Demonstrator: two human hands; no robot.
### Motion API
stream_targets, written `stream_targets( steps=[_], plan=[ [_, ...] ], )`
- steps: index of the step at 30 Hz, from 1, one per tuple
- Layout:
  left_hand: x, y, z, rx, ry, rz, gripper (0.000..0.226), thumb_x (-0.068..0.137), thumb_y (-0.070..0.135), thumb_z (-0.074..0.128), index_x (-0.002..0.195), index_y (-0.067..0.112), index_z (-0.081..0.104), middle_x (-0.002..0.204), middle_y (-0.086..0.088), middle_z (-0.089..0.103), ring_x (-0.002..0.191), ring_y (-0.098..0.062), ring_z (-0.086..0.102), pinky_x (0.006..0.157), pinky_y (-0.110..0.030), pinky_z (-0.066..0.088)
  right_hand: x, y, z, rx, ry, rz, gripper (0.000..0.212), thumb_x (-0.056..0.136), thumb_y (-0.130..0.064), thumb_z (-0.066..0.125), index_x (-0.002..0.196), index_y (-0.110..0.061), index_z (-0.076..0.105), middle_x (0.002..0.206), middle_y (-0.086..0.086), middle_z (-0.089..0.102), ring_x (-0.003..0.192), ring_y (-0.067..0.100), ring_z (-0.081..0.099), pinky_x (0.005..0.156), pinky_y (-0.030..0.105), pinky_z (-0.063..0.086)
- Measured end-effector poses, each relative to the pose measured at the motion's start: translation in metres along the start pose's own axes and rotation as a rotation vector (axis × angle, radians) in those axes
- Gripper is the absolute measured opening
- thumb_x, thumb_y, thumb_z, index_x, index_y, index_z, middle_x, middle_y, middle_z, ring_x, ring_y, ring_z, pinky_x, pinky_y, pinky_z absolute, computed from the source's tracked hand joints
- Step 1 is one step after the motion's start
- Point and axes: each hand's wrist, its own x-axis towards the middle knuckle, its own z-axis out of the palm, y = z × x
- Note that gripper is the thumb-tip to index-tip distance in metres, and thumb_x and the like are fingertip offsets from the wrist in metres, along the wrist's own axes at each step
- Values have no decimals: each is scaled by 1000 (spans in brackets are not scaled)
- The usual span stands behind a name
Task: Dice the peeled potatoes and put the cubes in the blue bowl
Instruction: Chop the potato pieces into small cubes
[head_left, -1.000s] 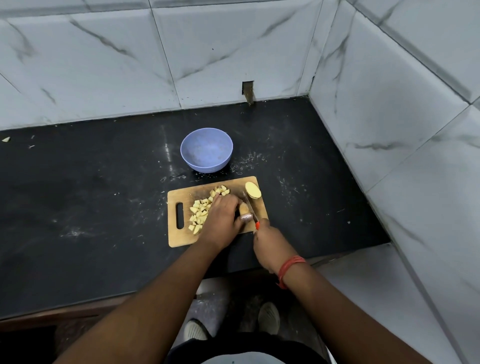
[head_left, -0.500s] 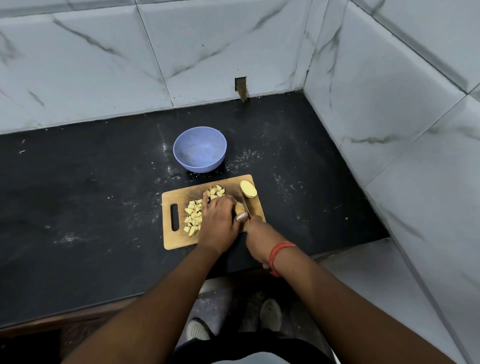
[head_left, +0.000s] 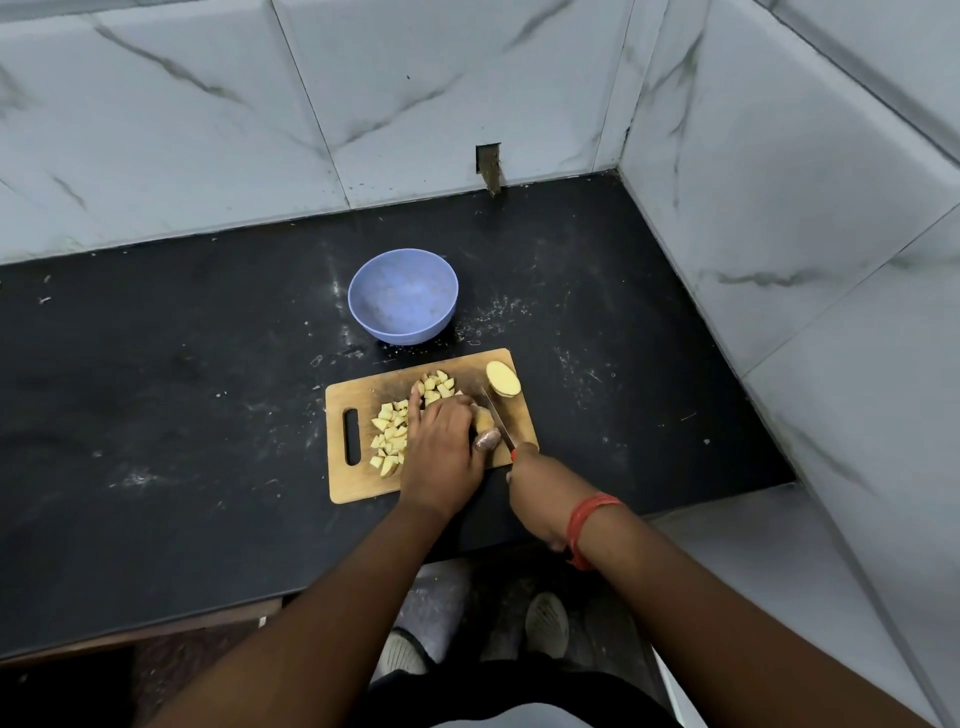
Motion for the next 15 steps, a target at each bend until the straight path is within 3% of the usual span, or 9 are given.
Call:
stream_targets(
  steps=[5, 8, 10, 11, 13, 15],
  plan=[
    [5, 5, -3, -14, -6, -7, 32, 96, 45, 44, 89, 15, 50, 103, -3, 63, 104, -23, 56, 124, -53, 12, 6, 3, 3, -84, 14, -25, 37, 99, -9, 40, 135, 0, 41, 126, 21, 54, 114, 38, 55, 56, 21, 27],
    [7, 7, -4, -24, -4, -8, 26, 95, 40, 44, 90, 15, 49, 100, -1, 60, 101, -23, 56, 124, -53, 12, 6, -9, -11, -165, -49, -60, 35, 99, -13, 42, 132, -3, 46, 117, 16, 58, 105, 33, 59, 58, 19, 28],
    [4, 7, -3, -26, 0, -5, 24, 94, 38, 45, 90, 15, 50, 101, -2, 61, 102, -23, 57, 123, -55, 15, -8, -18, -18, -408, -182, -100, 32, 100, -24, 44, 126, -8, 52, 87, 4, 58, 75, 19, 55, 76, 21, 37],
    [4, 6, -3, -28, 4, -4, 23, 94, 37, 45, 90, 15, 50, 101, -3, 61, 102, -22, 57, 123, -55, 16, -17, -18, -17, -625, -265, -209, 31, 100, -28, 45, 123, -10, 55, 74, 0, 51, 63, 14, 47, 85, 23, 39],
    [4, 6, -3, -29, -8, -13, 24, 94, 38, 45, 90, 15, 49, 101, -3, 61, 102, -22, 56, 123, -53, 15, -26, -20, -16, -916, -335, -166, 28, 102, -28, 42, 118, -11, 57, 65, -2, 43, 53, 13, 38, 76, 25, 39],
    [6, 8, -3, -43, -9, -27, 22, 93, 37, 44, 89, 15, 47, 96, -1, 59, 99, -22, 56, 124, -50, 13, -24, -19, -13, -869, -375, -144, 23, 102, -25, 38, 104, -11, 57, 65, -2, 41, 53, 12, 37, 70, 26, 35]
  ],
)
